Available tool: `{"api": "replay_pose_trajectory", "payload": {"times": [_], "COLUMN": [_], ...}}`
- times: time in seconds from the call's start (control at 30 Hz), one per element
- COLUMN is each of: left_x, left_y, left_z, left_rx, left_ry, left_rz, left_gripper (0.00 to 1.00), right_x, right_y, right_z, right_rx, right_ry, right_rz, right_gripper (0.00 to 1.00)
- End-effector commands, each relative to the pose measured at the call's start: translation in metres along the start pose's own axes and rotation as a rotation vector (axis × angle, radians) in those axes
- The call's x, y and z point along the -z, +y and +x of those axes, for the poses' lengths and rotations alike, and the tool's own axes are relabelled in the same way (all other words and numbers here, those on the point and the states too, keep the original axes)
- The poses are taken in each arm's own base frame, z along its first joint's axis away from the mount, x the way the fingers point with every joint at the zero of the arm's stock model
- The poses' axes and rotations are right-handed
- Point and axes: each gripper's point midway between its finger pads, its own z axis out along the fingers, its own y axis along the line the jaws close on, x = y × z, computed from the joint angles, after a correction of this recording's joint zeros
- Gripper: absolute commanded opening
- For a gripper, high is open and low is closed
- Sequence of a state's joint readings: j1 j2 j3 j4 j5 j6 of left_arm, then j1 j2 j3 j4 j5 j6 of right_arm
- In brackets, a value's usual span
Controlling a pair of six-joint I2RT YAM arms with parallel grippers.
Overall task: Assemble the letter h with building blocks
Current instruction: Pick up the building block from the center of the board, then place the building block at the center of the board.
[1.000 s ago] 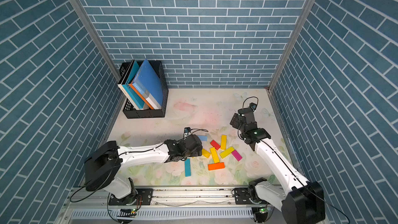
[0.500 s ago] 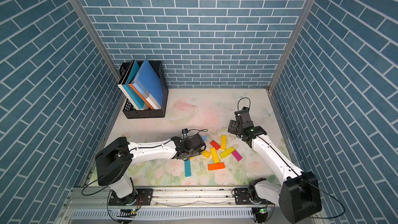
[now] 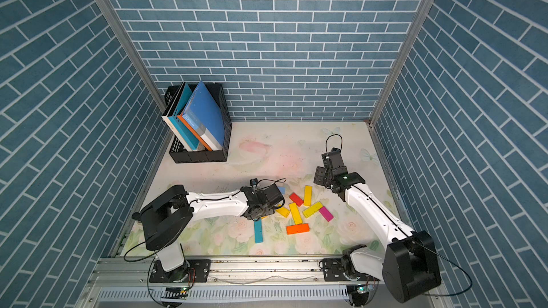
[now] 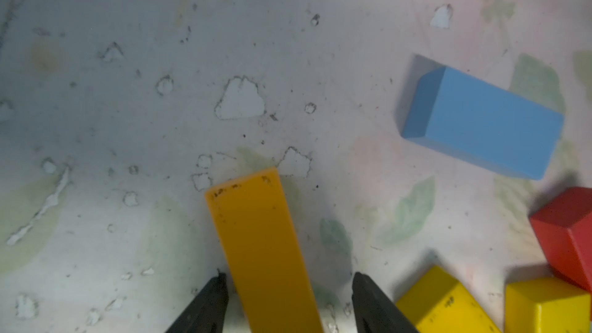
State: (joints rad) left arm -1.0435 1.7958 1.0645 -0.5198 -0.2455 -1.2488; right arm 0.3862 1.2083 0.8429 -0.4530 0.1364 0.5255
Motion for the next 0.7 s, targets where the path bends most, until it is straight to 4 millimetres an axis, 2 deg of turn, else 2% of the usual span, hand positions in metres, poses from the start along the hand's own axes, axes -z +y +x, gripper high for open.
{"api": "replay_pose_trajectory", "payload": {"times": [0.0, 0.13, 0.23, 0.33, 0.4, 0.57, 0.67], "left_x": [-0.008, -0.012, -0.012, -0.007, -0.001, 0.005, -0.001], "left_y": [0.008, 0.011, 0.015, 0.017, 0.019, 0.03, 0.028], "left_z": [0.002, -0.001, -0.01, -0.031, -0.05, -0.097, -0.11], "left_rx": [-0.006, -0.016, -0.027, -0.063, -0.081, -0.097, -0.129], "left_ry": [0.014, 0.01, -0.017, -0.062, -0.096, -0.144, -0.13], "left_rz": [-0.033, -0.046, -0.064, -0.083, -0.095, -0.12, -0.113], "left_gripper": [0.59, 0.4, 0.25, 0.16, 0.09, 0.07, 0.04], "right_x": [0.001, 0.0, 0.001, 0.002, 0.003, 0.004, 0.004], "right_y": [0.002, 0.005, 0.007, 0.008, 0.01, 0.012, 0.012], "right_z": [0.002, 0.002, 0.0, -0.003, -0.004, -0.005, -0.006], "right_rx": [0.019, 0.019, 0.021, 0.018, 0.017, 0.017, 0.011], "right_ry": [0.019, 0.027, 0.025, 0.023, 0.024, 0.024, 0.023], "right_rz": [-0.004, -0.015, -0.019, -0.021, -0.028, -0.034, -0.035], "right_gripper": [0.59, 0.44, 0.34, 0.26, 0.25, 0.25, 0.24]}}
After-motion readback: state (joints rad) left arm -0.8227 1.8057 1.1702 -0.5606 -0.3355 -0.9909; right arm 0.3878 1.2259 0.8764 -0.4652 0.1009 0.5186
